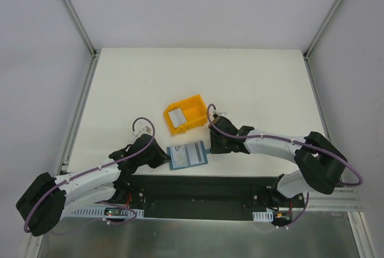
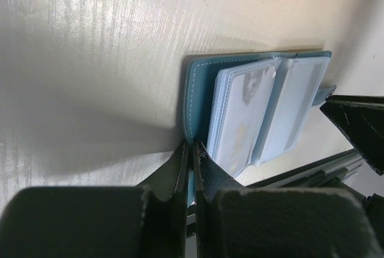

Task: Put the credit cards into the card holder
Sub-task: Turn over the card slot in the card holder.

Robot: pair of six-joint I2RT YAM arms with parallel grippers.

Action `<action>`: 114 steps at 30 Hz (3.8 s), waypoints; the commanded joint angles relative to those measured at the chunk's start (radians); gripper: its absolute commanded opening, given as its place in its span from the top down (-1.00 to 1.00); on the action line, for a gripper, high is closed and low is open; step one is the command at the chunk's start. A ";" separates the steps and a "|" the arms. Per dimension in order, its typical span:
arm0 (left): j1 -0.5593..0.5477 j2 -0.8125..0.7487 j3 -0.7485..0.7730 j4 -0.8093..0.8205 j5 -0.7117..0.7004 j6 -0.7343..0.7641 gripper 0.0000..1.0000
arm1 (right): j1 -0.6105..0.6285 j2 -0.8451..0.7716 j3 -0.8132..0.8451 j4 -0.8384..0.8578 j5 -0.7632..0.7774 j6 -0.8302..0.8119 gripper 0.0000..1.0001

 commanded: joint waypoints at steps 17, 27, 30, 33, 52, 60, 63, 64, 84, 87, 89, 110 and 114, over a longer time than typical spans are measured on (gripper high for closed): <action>0.010 -0.058 0.109 -0.078 0.066 0.116 1.00 | 0.216 0.082 0.292 0.037 -0.085 -0.015 -0.07; 0.009 -0.089 0.102 -0.078 0.078 0.112 1.00 | 0.242 0.212 0.382 0.003 -0.091 -0.009 -0.15; 0.010 -0.099 0.102 -0.078 0.081 0.115 1.00 | 0.242 0.229 0.388 0.008 -0.103 -0.008 -0.15; 0.009 -0.107 0.104 -0.078 0.081 0.116 1.00 | 0.243 0.246 0.393 0.006 -0.102 -0.005 -0.16; 0.009 -0.113 0.089 -0.085 0.068 0.107 1.00 | 0.245 0.199 0.378 -0.086 -0.021 -0.020 0.03; 0.009 -0.101 0.078 -0.088 0.065 0.098 1.00 | 0.242 0.168 0.385 -0.178 0.058 -0.035 0.03; 0.010 -0.099 0.075 -0.088 0.066 0.098 1.00 | 0.240 0.179 0.402 -0.236 0.088 -0.038 0.01; 0.009 -0.101 0.076 -0.088 0.065 0.098 1.00 | 0.240 0.182 0.407 -0.248 0.091 -0.038 0.00; 0.009 -0.089 0.069 -0.087 0.066 0.095 1.00 | 0.298 0.335 0.601 -0.475 0.208 -0.051 -0.39; 0.009 -0.090 0.067 -0.088 0.066 0.095 1.00 | 0.309 0.356 0.635 -0.524 0.242 -0.057 -0.55; 0.009 -0.089 0.066 -0.088 0.066 0.095 1.00 | 0.315 0.364 0.644 -0.531 0.246 -0.058 -0.59; 0.009 -0.104 -0.013 -0.088 0.017 0.018 1.00 | 0.280 0.186 0.421 -0.040 -0.117 -0.015 -0.45; 0.012 -0.087 -0.034 -0.088 0.008 -0.011 1.00 | 0.226 0.117 0.341 0.064 -0.204 -0.005 -0.43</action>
